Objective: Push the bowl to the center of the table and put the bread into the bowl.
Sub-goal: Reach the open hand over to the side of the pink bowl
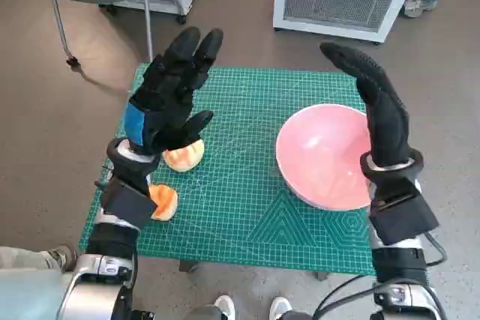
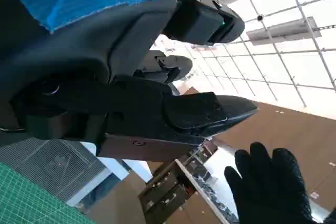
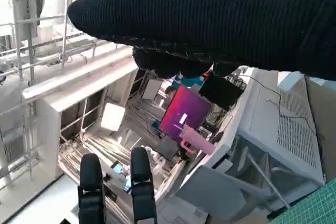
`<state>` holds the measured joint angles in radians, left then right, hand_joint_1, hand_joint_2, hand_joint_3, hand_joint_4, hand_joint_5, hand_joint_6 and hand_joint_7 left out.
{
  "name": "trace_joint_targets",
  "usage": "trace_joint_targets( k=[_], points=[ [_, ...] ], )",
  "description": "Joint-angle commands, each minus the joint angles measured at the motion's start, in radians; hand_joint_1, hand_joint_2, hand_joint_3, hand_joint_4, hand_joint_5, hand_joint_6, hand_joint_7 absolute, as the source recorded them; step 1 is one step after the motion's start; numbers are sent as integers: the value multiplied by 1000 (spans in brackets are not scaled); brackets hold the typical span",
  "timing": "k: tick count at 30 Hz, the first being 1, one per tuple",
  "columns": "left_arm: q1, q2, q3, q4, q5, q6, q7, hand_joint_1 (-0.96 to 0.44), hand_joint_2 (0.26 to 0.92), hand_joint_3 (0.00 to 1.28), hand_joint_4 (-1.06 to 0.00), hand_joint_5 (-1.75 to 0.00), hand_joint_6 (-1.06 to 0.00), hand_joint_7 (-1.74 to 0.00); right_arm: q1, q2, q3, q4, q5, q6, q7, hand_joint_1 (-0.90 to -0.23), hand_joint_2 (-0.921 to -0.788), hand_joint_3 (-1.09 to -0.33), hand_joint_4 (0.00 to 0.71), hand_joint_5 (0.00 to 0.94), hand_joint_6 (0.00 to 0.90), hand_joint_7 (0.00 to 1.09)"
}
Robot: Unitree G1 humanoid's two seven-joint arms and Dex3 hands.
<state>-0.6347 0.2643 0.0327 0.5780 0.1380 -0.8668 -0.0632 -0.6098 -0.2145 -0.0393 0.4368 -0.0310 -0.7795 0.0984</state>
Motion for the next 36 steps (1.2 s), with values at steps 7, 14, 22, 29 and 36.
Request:
trace_joint_targets(
  k=[7, 14, 22, 29, 36],
  points=[
    [22, 3, 2, -35, -18, 13, -8, -218, 921, 308, -263, -1, -397, -14, 25, 2, -7, -6, 34, 15, 21, -642, -921, -850, 208, 0, -1, 556],
    [23, 2, 2, -32, -16, 9, -6, -218, 921, 308, -264, -1, -397, -13, 33, 4, -9, -11, 44, 15, 24, -644, -921, -849, 207, 0, -1, 570],
    [31, -1, 0, -36, -15, 9, -5, -217, 921, 308, -265, -2, -398, -12, 49, -1, -16, -23, 54, 16, 29, -642, -921, -846, 207, 0, -1, 576],
    [49, -4, 1, -51, -18, 9, -5, -215, 921, 309, -266, -1, -398, -11, 75, -43, -67, -21, 87, 8, 41, -636, -921, -847, 209, 1, -1, 578],
    [76, -1, 7, -68, -21, 6, -2, -208, 921, 309, -268, -2, -399, -10, 108, -87, -161, 110, 12, -46, -75, -630, -921, -834, 217, 5, -1, 569]
  ],
)
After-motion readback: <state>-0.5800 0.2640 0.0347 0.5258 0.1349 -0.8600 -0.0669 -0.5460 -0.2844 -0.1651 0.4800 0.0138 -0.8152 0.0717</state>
